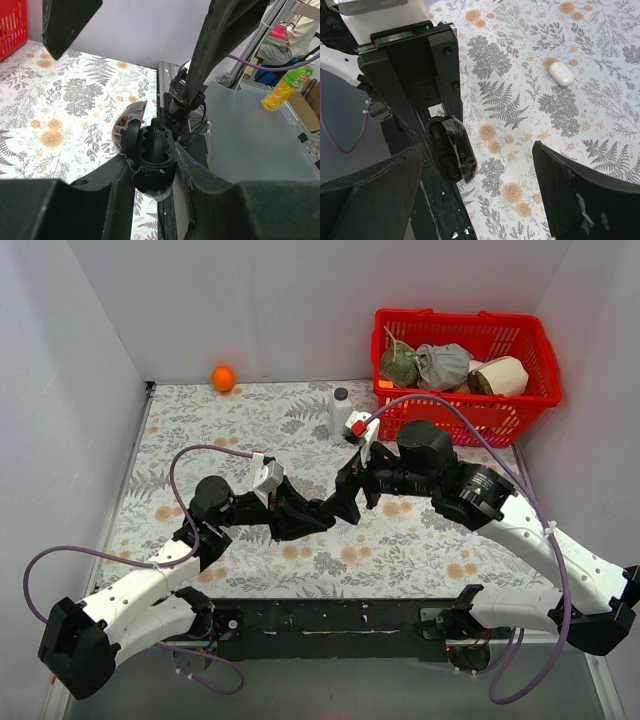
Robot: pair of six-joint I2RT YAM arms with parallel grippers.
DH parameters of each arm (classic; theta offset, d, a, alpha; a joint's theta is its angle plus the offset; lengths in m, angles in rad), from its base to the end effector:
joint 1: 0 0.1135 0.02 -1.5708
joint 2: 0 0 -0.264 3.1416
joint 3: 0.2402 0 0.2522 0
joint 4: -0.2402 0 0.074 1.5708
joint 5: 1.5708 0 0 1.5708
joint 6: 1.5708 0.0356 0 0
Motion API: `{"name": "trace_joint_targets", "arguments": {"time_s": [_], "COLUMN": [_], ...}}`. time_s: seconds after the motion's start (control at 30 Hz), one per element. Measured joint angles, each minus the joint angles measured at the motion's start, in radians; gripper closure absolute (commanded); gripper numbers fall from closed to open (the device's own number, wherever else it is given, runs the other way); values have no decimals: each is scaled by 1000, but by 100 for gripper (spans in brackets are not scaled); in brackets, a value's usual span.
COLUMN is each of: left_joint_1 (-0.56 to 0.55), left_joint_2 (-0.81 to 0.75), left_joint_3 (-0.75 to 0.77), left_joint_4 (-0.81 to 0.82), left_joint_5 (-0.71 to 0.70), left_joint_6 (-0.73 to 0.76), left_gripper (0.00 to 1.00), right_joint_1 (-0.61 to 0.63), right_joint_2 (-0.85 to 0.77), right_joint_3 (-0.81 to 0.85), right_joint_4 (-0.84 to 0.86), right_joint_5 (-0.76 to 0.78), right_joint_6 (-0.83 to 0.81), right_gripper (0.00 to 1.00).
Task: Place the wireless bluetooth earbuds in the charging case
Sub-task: Adjust the earbud with the charging case.
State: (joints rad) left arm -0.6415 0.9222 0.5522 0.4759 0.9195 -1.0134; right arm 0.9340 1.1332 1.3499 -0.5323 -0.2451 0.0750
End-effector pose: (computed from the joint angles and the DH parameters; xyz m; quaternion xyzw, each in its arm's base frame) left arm 0.1478 -0.1457 0.3013 0.2135 0.6499 -0.6914 0.2325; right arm 0.1344 0.1962 0.4302 -0.3998 0.7005 0.3683 0.4624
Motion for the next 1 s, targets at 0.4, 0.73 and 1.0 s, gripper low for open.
{"name": "trace_joint_targets", "arguments": {"time_s": [0.4, 0.73, 1.0], "left_joint_1": [0, 0, 3], "left_joint_2": [0, 0, 0], "left_joint_3": [0, 0, 0], "left_joint_4": [3, 7, 3], "left_joint_5": [-4, -4, -6], "left_joint_6": [0, 0, 0], "left_gripper": [100, 100, 100], "right_joint_1": [4, 4, 4], "right_joint_2": [27, 31, 38], "right_joint_3": [-23, -32, -49], "right_joint_4": [11, 16, 31], "right_joint_5": [4, 11, 10], "right_joint_6": [0, 0, 1], "right_gripper": [2, 2, 3]}}
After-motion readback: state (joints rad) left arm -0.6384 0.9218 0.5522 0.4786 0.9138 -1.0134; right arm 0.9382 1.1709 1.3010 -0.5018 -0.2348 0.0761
